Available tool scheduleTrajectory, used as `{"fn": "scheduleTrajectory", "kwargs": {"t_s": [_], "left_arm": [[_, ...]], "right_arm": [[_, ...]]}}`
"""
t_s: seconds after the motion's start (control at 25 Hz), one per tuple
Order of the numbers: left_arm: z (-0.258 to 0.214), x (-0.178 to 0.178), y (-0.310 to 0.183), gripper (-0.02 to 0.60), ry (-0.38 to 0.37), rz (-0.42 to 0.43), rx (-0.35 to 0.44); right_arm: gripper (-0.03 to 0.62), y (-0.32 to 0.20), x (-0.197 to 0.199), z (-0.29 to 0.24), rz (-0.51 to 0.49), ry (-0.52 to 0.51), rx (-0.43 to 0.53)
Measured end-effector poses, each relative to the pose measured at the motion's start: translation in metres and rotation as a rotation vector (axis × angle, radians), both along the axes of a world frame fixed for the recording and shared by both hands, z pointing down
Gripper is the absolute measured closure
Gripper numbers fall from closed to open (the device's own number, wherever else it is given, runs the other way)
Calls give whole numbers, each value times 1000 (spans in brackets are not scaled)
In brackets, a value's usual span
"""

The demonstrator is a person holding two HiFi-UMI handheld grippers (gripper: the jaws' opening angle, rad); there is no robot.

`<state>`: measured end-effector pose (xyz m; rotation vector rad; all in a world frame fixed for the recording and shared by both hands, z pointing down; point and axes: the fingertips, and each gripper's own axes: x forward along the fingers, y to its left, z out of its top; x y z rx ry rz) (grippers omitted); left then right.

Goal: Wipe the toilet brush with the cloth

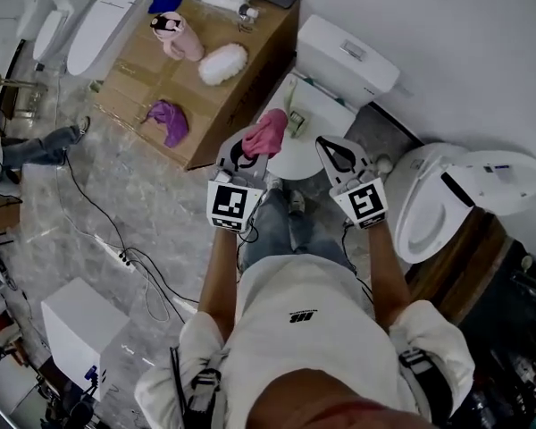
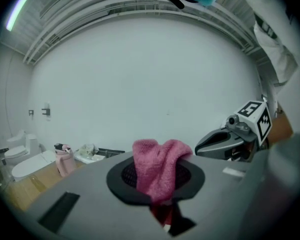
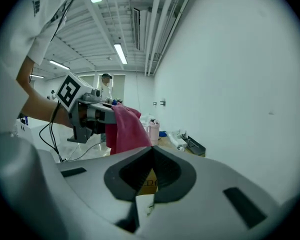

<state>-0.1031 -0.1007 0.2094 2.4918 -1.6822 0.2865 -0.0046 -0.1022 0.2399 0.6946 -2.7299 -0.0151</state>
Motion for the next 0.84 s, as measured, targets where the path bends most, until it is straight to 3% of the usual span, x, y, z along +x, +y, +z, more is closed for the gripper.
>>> {"fn": "scheduleTrajectory", "kwargs": {"t_s": [0.56,0.84], "left_arm": [[-60,23,77,529,15,-20,14],[-77,32,109,531,14,-26,30]], "right_arm": [[599,67,17,-96,-35,-87,70],[599,97,23,-115,-64,-74,109]]}}
